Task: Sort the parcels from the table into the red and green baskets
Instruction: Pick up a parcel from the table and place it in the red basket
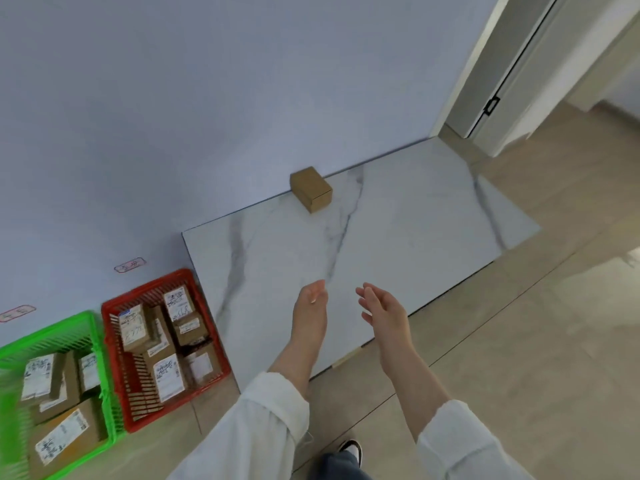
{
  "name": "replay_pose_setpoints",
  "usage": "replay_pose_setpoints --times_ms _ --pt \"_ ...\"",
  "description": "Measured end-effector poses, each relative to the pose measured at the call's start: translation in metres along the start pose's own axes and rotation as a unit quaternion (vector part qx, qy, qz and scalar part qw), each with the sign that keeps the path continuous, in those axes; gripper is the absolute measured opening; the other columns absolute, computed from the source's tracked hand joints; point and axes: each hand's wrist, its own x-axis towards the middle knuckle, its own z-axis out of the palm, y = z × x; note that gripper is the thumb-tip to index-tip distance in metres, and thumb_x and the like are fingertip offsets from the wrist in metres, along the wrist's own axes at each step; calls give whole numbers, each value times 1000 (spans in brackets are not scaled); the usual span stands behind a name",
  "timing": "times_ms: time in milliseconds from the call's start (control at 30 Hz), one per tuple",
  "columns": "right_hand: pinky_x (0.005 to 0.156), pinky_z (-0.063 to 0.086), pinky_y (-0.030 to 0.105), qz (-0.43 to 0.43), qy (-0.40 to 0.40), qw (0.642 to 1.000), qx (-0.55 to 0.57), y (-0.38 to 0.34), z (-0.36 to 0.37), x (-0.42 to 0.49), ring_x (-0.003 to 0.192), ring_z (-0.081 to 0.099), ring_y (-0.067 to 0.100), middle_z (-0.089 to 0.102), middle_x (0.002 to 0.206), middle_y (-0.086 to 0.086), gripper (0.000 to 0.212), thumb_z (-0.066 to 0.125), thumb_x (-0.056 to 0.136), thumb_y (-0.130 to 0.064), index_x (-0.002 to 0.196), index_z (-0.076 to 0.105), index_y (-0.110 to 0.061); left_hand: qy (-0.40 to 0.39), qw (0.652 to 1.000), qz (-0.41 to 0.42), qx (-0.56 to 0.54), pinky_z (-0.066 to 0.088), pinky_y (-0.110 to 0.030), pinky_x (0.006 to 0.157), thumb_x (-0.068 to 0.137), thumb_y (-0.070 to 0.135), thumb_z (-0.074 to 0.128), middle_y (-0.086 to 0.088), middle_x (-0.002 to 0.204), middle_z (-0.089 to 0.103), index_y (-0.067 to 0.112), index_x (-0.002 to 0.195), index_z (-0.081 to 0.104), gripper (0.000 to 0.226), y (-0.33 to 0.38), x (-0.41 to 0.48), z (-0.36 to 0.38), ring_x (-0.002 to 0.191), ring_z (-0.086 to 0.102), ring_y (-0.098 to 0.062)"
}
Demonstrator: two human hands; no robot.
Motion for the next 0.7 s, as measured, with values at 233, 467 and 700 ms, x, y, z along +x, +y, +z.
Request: replay_pose_setpoints --times_ms 233,467,700 --pt "92 46 28 -1 -15 1000 28 -35 -52 63 109 58 15 63 115 1 13 51 95 -24 106 57 -21 13 1000 25 2 37 -32 108 98 15 42 -4 133 52 15 129 49 33 41 31 80 123 49 -18" --pt "90 46 27 -1 -38 999 10 -86 -55 159 108 58 15 64 111 -2 18 52 95 -26 111 57 -19 44 998 27 -28 37 -33 107 99 21 40 -2 135 50 17 131 48 33 86 109 124 125 48 -20" --pt "90 46 28 19 -52 998 -21 -119 -40 255 107 59 16 65 106 -4 17 52 95 -26 109 58 -19 93 994 -4 -50 39 -31 101 97 21 41 -3 129 53 16 127 49 31 119 192 141 117 51 -19"
